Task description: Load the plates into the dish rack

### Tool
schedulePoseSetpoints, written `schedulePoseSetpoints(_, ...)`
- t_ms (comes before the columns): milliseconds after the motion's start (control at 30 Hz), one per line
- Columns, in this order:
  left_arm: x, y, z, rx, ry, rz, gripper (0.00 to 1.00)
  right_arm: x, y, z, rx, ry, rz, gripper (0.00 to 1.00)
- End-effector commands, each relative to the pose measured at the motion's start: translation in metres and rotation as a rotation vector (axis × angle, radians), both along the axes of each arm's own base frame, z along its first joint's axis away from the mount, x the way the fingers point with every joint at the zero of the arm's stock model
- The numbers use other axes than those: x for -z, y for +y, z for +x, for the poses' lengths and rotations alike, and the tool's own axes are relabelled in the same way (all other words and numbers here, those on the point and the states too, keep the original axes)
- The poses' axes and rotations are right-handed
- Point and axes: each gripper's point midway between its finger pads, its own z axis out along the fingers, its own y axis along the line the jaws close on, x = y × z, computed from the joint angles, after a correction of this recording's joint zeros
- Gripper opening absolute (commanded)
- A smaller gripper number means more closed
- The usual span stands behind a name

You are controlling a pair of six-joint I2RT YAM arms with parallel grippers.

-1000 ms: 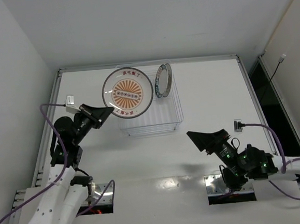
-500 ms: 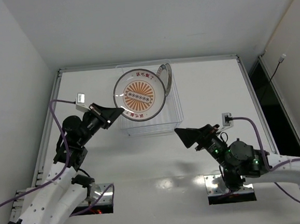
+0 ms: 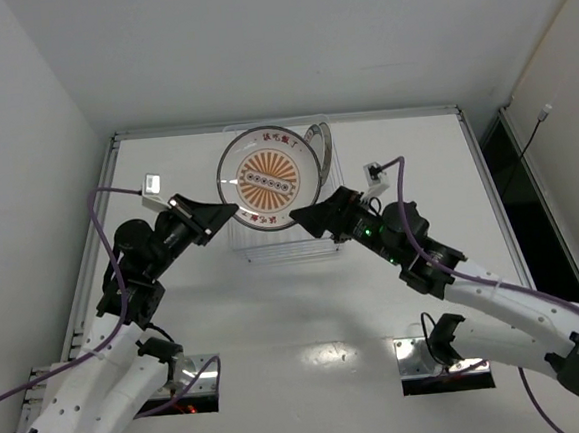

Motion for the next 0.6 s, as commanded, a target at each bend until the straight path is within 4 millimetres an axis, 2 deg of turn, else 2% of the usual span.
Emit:
schedulePoseSetpoints(0, -0.050, -0.004, -0.015, 0.046, -0.139, -0.056, 0.00, -0.069, 0.021, 0.001, -0.133, -0.143, 0.115, 0.85)
schedulePoseSetpoints(33, -0.050, -0.006, -0.017, 0.062, -0.139, -0.055, 0.00, -0.073, 0.020, 0.002, -0.137, -0.159, 0.112, 0.82)
schedulePoseSetpoints(67, -0.054, -0.006, -0.016, 0.062, -0.149, -0.058, 0.00, -0.068, 0.023, 0.007, -0.142, -0.153, 0.105, 0.77)
schedulePoseSetpoints(133, -0.052, -0.009, -0.016, 0.078, -0.135, -0.061, 0.00, -0.077, 0.022, 0.009, -0.157, -0.195, 0.097, 0.70)
schedulePoseSetpoints(167, -0.052, -0.009, -0.016, 0.079, -0.129, -0.068, 0.00, -0.073, 0.021, 0.014, -0.151, -0.187, 0.088, 0.64)
schedulePoseSetpoints(200, -0.052, -0.009, -0.016, 0.079, -0.129, -0.068, 0.00, -0.072, 0.024, 0.014, -0.164, -0.194, 0.077, 0.49)
schedulePoseSetpoints(233, -0.056, -0.009, -0.018, 0.088, -0.138, -0.070, 0.00, -0.078, 0.019, 0.019, -0.161, -0.206, 0.081, 0.39)
schedulePoseSetpoints(267, -0.053, -0.010, -0.016, 0.088, -0.128, -0.067, 0.00, -0.071, 0.022, 0.020, -0.170, -0.195, 0.061, 0.17)
schedulePoseSetpoints(300, -0.058, -0.011, -0.018, 0.100, -0.138, -0.069, 0.00, -0.073, 0.021, 0.025, -0.167, -0.192, 0.047, 0.07)
schedulePoseSetpoints(333, -0.052, -0.013, -0.016, 0.108, -0.128, -0.051, 0.00, -0.074, 0.018, 0.029, -0.155, -0.195, 0.036, 0.00)
schedulePoseSetpoints(367, -0.053, -0.013, -0.015, 0.107, -0.125, -0.038, 0.00, -0.079, 0.019, 0.031, -0.154, -0.203, 0.031, 0.00)
schedulePoseSetpoints(433, -0.054, -0.010, -0.010, 0.076, -0.128, 0.016, 0.15, -0.073, 0.014, 0.040, -0.121, -0.189, -0.034, 0.00)
schedulePoseSetpoints(467, -0.039, -0.007, -0.006, 0.054, -0.066, 0.064, 0.28, -0.087, 0.012, 0.046, -0.095, -0.202, -0.048, 0.00)
schedulePoseSetpoints(500, -0.043, 0.000, -0.004, 0.021, -0.093, 0.127, 0.48, -0.090, 0.002, 0.058, -0.010, -0.190, -0.084, 0.00)
schedulePoseSetpoints(533, -0.035, 0.013, 0.008, -0.071, -0.059, 0.180, 0.90, -0.065, -0.006, 0.066, 0.032, -0.114, -0.192, 0.00)
schedulePoseSetpoints(567, -0.013, 0.024, 0.008, -0.109, 0.004, 0.279, 1.00, -0.084, -0.021, 0.080, 0.149, -0.118, -0.219, 0.00)
